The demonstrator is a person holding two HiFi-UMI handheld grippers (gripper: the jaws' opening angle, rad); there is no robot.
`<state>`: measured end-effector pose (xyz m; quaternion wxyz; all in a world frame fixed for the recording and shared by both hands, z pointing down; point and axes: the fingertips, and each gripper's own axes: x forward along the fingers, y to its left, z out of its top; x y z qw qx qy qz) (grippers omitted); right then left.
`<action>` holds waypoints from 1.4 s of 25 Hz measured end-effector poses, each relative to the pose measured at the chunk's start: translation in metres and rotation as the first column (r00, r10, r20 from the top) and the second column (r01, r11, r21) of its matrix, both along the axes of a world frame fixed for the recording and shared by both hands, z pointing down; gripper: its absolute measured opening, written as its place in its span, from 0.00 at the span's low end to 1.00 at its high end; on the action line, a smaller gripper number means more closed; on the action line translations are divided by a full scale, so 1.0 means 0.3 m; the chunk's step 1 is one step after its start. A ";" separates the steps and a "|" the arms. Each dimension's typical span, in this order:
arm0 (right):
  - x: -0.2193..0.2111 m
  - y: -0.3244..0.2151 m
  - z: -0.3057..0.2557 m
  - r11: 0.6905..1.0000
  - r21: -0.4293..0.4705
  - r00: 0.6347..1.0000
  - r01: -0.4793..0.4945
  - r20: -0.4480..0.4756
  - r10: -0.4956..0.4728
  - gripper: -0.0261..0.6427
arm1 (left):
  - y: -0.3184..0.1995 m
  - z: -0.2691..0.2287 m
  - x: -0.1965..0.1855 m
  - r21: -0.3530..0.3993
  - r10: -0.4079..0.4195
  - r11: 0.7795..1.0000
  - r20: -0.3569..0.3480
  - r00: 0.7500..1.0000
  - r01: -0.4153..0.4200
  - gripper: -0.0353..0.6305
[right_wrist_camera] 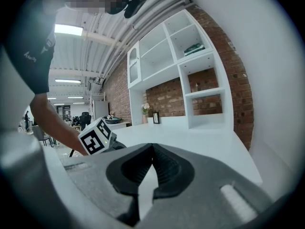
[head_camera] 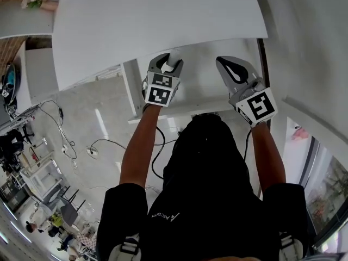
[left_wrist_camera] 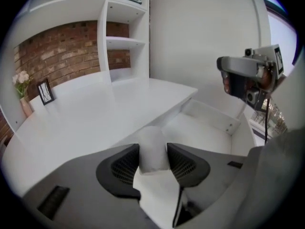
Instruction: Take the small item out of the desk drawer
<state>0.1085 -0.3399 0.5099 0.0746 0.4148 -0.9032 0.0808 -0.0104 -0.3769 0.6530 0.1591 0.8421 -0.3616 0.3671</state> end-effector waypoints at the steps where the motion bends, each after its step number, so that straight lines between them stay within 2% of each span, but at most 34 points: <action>1: -0.005 -0.003 -0.022 1.000 0.008 1.000 0.000 0.002 0.000 0.04 | 0.006 -0.048 0.003 0.019 -0.003 1.000 -0.025 1.000 0.004 0.32; 8: -0.063 -0.006 -0.205 0.997 0.075 1.000 0.001 0.012 -0.002 0.04 | 0.065 -0.353 -0.006 0.128 -0.019 0.991 -0.190 0.982 0.044 0.32; 14: -0.078 0.061 -0.356 0.990 0.141 0.999 0.004 0.032 -0.009 0.04 | 0.165 -0.624 0.012 0.238 0.005 0.968 -0.319 0.948 0.075 0.32; 23: -0.129 0.178 -0.592 0.969 0.247 0.996 0.014 0.080 -0.034 0.04 | 0.296 -0.995 -0.019 0.410 0.065 0.900 -0.466 0.883 0.150 0.32; 28: -0.146 0.237 -0.673 0.958 0.286 0.994 0.009 0.105 -0.040 0.04 | 0.362 -1.129 -0.028 0.503 0.134 0.847 -0.516 0.846 0.172 0.32; 35: -0.151 0.311 -0.756 0.941 0.340 0.991 -0.003 0.127 -0.043 0.04 | 0.432 -1.247 -0.019 0.549 0.174 0.815 -0.535 0.827 0.184 0.32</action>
